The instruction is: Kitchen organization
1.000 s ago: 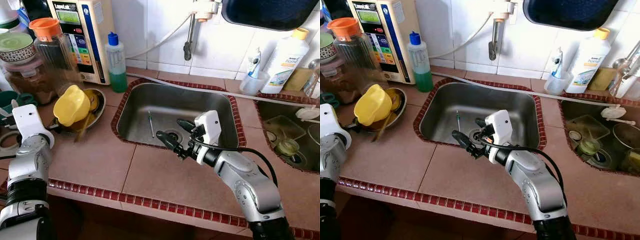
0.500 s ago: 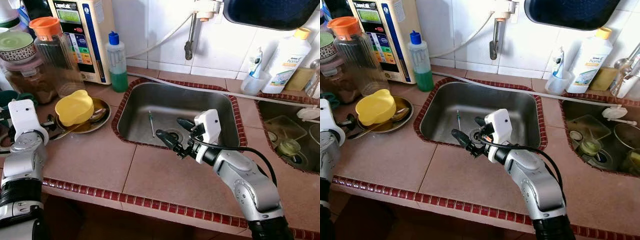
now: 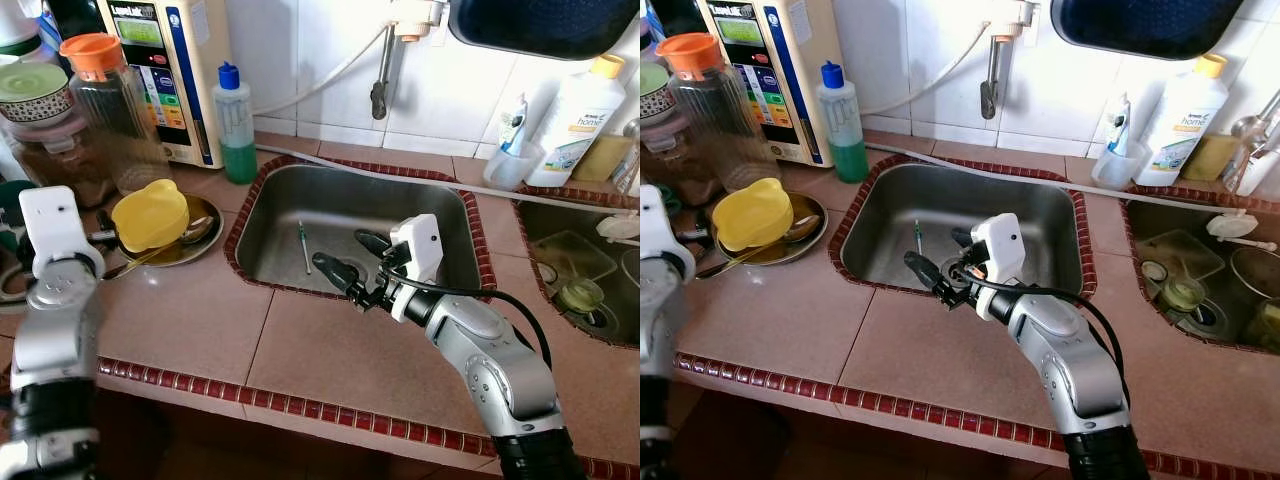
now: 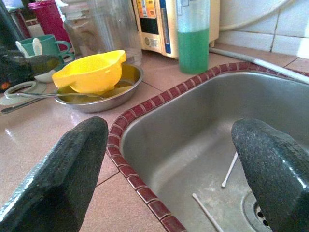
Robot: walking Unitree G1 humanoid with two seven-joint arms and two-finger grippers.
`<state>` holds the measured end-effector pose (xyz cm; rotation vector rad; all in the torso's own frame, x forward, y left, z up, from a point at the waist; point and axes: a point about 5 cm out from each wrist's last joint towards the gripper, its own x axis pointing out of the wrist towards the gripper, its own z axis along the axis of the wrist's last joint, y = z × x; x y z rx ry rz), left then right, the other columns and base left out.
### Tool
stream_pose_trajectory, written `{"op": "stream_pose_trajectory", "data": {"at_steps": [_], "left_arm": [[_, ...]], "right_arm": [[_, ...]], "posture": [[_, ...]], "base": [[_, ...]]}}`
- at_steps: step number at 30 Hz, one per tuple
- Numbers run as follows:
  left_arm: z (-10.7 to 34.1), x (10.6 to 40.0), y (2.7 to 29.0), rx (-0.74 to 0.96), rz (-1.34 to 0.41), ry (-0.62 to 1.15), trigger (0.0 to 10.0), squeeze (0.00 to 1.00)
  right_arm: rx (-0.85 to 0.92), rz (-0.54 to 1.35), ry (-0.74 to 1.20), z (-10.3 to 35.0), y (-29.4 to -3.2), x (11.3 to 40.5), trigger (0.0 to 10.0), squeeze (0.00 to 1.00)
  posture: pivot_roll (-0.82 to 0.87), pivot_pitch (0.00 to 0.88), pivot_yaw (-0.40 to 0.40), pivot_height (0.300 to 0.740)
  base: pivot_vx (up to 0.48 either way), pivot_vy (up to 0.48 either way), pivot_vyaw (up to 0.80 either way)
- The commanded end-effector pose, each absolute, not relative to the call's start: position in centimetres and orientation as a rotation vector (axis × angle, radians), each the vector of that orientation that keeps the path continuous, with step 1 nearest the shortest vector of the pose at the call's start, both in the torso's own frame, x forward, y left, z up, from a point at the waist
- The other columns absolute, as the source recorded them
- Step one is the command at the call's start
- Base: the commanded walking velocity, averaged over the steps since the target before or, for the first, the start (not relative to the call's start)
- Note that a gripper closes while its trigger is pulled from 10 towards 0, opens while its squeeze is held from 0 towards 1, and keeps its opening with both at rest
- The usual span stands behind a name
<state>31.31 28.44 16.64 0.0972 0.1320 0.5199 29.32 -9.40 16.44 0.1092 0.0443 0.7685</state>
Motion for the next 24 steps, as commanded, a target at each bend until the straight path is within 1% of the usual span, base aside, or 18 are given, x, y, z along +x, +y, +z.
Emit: {"op": "stream_pose_trajectory", "data": {"at_steps": [1, 2, 3, 4, 5, 6, 7, 8, 9, 10, 20, 22, 23, 24], "left_arm": [[17.1, 30.6, 28.2, 0.072, 0.545, 0.105, 10.0, 0.0], [17.1, 30.3, 28.1, 0.066, 0.552, 0.102, 10.0, 0.0], [17.0, 30.1, 28.2, 0.071, 0.566, 0.098, 10.0, 0.13], [17.0, 29.9, 28.2, 0.075, 0.577, 0.096, 10.0, 0.13], [17.0, 29.8, 28.2, 0.08, 0.582, 0.094, 10.0, 0.44], [17.0, 29.6, 28.2, 0.071, 0.588, 0.087, 10.0, 0.51], [17.1, 29.3, 28.1, 0.075, 0.598, 0.078, 10.0, 0.44], [17.1, 29.2, 28.1, 0.076, 0.598, 0.071, 10.0, 0.28], [17.1, 29.1, 28.1, 0.078, 0.597, 0.067, 10.0, 0.28], [17.3, 29.1, 28.1, 0.059, 0.589, 0.047, 0.0, 0.0], [18.3, 29.2, 28.1, 0.072, 0.602, 0.006, 0.0, 0.0], [17.8, 29.1, 28.2, 0.073, 0.602, 0.043, 0.0, 0.0], [17.5, 29.2, 28.2, 0.074, 0.59, 0.061, 1.5, 0.0], [17.2, 29.2, 28.2, 0.077, 0.583, 0.084, 8.7, 0.0]], "right_arm": [[0.102, 0.768, 0.027, 16.8, -9.4, 29.6, 10.0, 0.0], [0.103, 0.768, 0.026, 16.8, -9.4, 29.6, 10.0, 0.0], [0.103, 0.768, 0.026, 16.8, -9.4, 29.6, 10.0, 0.0], [0.103, 0.768, 0.026, 16.8, -9.4, 29.6, 10.0, 0.0], [0.102, 0.768, 0.026, 16.8, -9.4, 29.7, 10.0, 0.0], [0.102, 0.769, 0.026, 16.8, -9.4, 29.7, 10.0, 0.0], [0.103, 0.77, 0.025, 16.8, -9.4, 29.7, 10.0, 0.0], [0.103, 0.771, 0.025, 16.8, -9.3, 29.8, 10.0, 0.0], [0.103, 0.771, 0.024, 16.8, -9.3, 29.8, 10.0, 0.0], [0.104, 0.773, 0.024, 16.8, -9.2, 29.8, 10.0, 0.0], [0.106, 0.775, 0.015, 16.8, -9.1, 29.9, 10.0, 0.0], [0.105, 0.775, 0.013, 16.8, -9.1, 30.0, 10.0, 0.0], [0.104, 0.775, 0.012, 16.8, -9.1, 30.0, 10.0, 0.0], [0.103, 0.776, 0.012, 16.8, -9.1, 30.0, 10.0, 0.0]], "posture": [[0.1, 0.033, 0.012, 0.74], [0.1, 0.033, 0.012, 0.74], [0.11, 0.033, 0.012, 0.74], [0.11, 0.033, 0.012, 0.74], [0.11, 0.032, 0.011, 0.74], [0.11, 0.032, 0.011, 0.74], [0.11, 0.031, 0.011, 0.74], [0.11, 0.028, 0.011, 0.74], [0.11, 0.028, 0.011, 0.74], [0.11, 0.025, 0.012, 0.74], [0.11, 0.012, 0.015, 0.74], [0.11, 0.011, 0.014, 0.74], [0.11, 0.01, 0.012, 0.74], [0.11, 0.01, 0.012, 0.74]], "base": [[0.0, 0.0, 0.0], [0.0, 0.0, 0.0], [0.0, 0.0, 0.0], [0.0, 0.0, 0.0], [0.0, 0.0, 0.0], [0.0, 0.0, 0.0], [0.0, 0.0, 0.0], [0.0, 0.0, 0.0], [0.0, 0.0, 0.0], [0.0, 0.0, 0.0], [0.0, 0.0, 0.0], [0.0, 0.0, 0.0], [0.0, 0.0, 0.0], [0.0, 0.0, 0.0]]}}
